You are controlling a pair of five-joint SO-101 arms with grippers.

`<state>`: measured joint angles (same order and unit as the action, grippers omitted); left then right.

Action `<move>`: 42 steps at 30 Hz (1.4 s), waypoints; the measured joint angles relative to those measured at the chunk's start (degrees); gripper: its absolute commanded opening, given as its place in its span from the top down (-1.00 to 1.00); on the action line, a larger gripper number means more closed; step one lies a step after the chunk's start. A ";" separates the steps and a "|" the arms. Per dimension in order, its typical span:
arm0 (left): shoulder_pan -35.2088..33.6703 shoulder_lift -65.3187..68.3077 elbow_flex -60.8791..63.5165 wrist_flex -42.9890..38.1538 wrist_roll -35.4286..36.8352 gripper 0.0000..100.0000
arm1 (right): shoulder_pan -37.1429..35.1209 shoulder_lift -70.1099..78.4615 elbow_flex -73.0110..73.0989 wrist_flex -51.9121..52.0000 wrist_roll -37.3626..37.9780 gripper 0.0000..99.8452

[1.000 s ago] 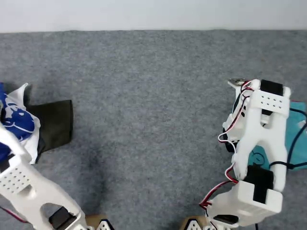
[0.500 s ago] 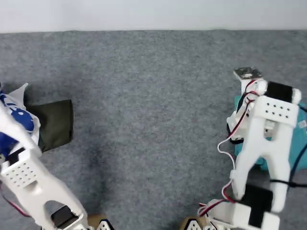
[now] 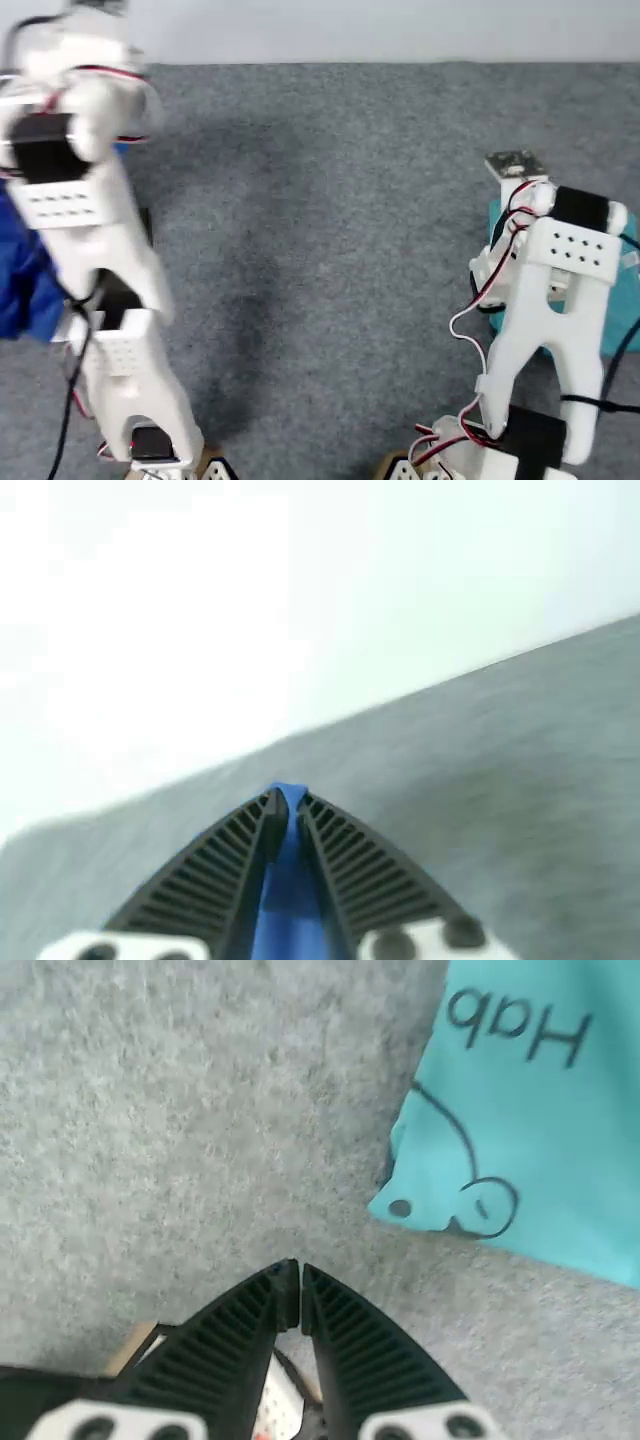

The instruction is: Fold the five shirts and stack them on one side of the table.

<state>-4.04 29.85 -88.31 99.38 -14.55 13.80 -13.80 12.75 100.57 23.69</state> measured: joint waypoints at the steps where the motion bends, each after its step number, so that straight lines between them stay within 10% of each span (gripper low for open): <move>1: 2.90 0.00 -0.18 0.00 0.00 0.99 | 0.00 0.00 0.79 0.00 0.00 0.98; 15: 32.79 -0.26 3.43 0.00 0.18 0.99 | 0.00 -7.12 2.55 0.00 0.00 0.98; 42: 30.77 -11.25 16.70 0.00 10.64 0.69 | 0.00 -7.56 2.55 -0.09 0.00 0.98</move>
<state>26.73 18.59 -71.60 99.38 -3.91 13.80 -21.36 15.30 100.48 23.69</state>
